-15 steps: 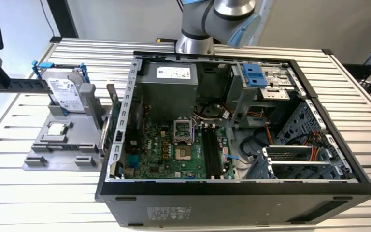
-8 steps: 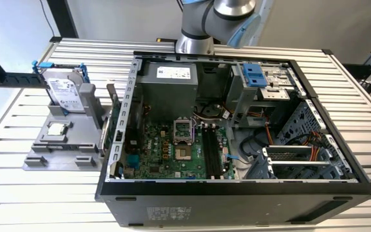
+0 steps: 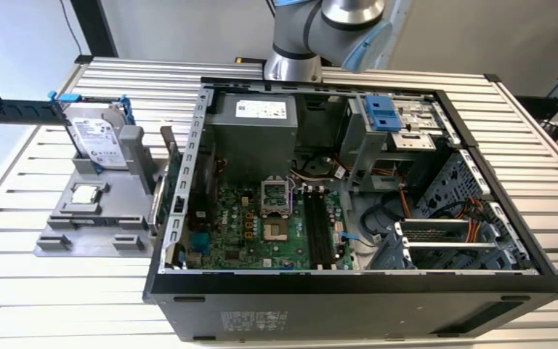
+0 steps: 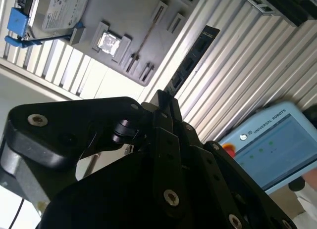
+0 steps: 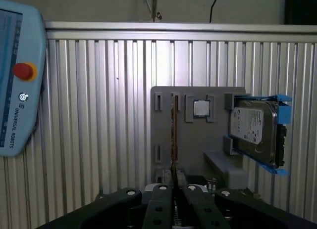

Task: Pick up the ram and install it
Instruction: 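Pick up the ram and move it above insertion slot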

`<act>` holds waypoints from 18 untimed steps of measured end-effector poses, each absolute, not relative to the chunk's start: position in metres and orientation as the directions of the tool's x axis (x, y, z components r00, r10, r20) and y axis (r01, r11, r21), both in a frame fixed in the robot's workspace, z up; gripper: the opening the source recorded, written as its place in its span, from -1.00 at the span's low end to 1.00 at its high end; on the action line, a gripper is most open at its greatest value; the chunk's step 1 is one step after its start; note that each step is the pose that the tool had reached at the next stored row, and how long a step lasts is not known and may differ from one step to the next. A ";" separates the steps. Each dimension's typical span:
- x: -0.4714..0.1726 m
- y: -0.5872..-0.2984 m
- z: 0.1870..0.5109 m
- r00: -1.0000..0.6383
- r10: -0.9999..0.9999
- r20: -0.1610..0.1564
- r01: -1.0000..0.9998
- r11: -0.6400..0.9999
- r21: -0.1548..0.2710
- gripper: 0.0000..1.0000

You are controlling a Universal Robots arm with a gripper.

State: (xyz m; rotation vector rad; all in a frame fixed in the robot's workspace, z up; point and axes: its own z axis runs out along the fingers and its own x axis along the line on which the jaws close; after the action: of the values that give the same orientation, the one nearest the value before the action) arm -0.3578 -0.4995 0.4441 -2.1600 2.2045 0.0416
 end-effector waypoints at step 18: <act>-0.353 -0.499 0.460 -0.020 -0.998 -0.058 -1.000 0.021 -0.019 -1.00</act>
State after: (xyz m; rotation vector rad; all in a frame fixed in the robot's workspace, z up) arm -0.3529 -0.4994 0.4598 -2.1600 2.2046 0.0418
